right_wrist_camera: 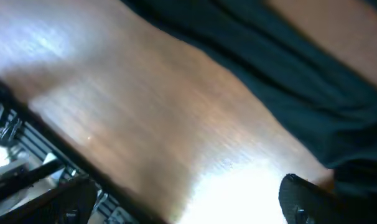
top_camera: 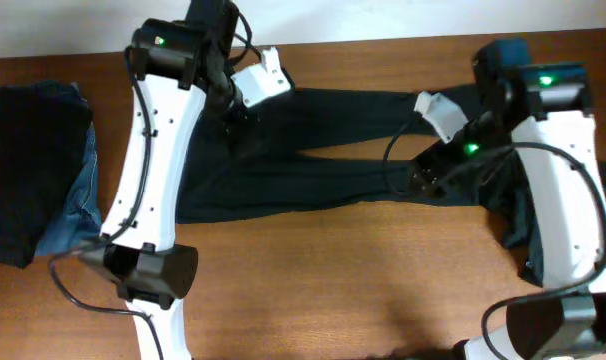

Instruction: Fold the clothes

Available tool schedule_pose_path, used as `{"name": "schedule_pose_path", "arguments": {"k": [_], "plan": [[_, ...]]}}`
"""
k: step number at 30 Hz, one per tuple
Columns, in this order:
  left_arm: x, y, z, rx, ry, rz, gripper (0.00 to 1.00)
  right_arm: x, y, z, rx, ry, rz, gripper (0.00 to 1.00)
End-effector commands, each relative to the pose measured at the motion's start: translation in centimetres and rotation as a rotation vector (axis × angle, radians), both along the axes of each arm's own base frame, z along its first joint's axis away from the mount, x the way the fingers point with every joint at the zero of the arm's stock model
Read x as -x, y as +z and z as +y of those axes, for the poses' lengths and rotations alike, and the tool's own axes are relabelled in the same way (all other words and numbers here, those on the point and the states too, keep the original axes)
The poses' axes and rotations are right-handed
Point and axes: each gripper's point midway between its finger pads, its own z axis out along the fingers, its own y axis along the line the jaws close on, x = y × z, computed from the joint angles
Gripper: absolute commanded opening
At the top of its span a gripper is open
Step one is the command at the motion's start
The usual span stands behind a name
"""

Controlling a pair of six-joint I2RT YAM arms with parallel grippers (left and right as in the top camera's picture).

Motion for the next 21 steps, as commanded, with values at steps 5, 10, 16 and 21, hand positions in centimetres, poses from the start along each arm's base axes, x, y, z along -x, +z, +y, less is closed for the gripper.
{"name": "schedule_pose_path", "arguments": {"k": [5,10,16,21], "plan": [[0.1,-7.2,0.2,0.053,0.57,0.292,0.99,-1.1,-4.0,-1.9,0.053,-0.646,0.205,0.99],[-2.1,-11.5,0.8,0.165,1.358,0.45,0.99,-2.7,-8.0,-3.9,0.111,-1.095,0.225,0.99],[-5.3,-12.2,-0.1,0.287,1.435,0.38,0.79,-2.7,-9.9,-2.1,0.012,-1.138,0.302,0.99],[-2.7,-14.3,6.6,0.074,2.148,0.153,0.79,-0.4,-12.8,-7.2,0.231,-1.885,0.301,0.99]]}}
